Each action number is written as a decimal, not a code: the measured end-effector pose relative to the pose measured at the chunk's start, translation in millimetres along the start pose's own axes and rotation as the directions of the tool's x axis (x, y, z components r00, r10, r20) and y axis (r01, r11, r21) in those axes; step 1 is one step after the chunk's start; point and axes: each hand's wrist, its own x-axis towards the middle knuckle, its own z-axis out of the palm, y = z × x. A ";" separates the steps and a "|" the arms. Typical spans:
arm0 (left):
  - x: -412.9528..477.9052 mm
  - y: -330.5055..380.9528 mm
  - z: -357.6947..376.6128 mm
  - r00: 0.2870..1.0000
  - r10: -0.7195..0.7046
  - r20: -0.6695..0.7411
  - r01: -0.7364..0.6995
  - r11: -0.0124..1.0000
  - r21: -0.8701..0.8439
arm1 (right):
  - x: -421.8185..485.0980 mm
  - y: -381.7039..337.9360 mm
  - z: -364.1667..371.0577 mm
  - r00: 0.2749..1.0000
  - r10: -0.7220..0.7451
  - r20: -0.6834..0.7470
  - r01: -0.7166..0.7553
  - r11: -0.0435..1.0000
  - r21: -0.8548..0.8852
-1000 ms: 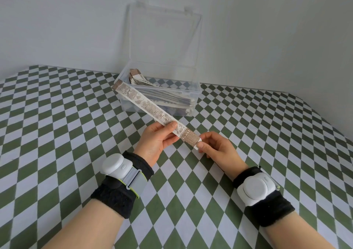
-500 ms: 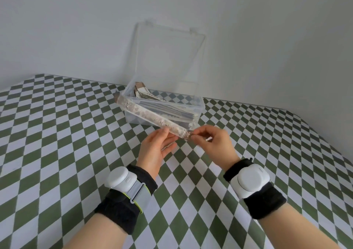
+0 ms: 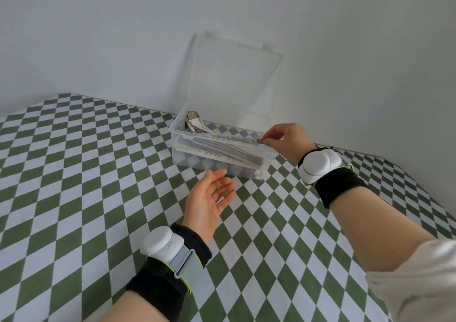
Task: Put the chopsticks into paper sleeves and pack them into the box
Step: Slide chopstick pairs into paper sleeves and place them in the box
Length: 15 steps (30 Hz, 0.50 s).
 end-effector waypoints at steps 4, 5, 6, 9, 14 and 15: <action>0.9 0.9 -0.1 1.000 0.003 -0.017 -0.003 1.000 0.013 | 6.4 2.8 5.9 0.989 0.041 0.143 -0.038 0.999 -0.023; 1.0 1.2 0.0 1.000 0.003 -0.027 -0.003 1.000 0.018 | 7.8 4.9 7.2 0.982 0.064 0.179 -0.061 0.998 -0.023; 1.0 1.3 0.0 0.999 0.002 -0.036 -0.001 1.000 0.021 | 8.7 7.7 8.7 0.974 0.084 0.211 -0.081 0.996 -0.024; 1.3 1.8 0.0 0.999 -0.004 -0.036 0.005 1.000 0.030 | 7.4 10.7 13.5 0.966 0.090 0.242 -0.071 0.994 -0.087; 0.7 2.9 1.0 0.999 -0.001 -0.053 0.002 1.000 0.028 | 3.1 2.6 23.1 0.973 0.028 0.231 0.055 0.937 -0.344; 0.3 3.4 1.4 0.998 -0.002 -0.055 0.004 1.000 0.025 | 1.8 1.7 22.9 0.974 0.018 0.227 0.075 0.917 -0.392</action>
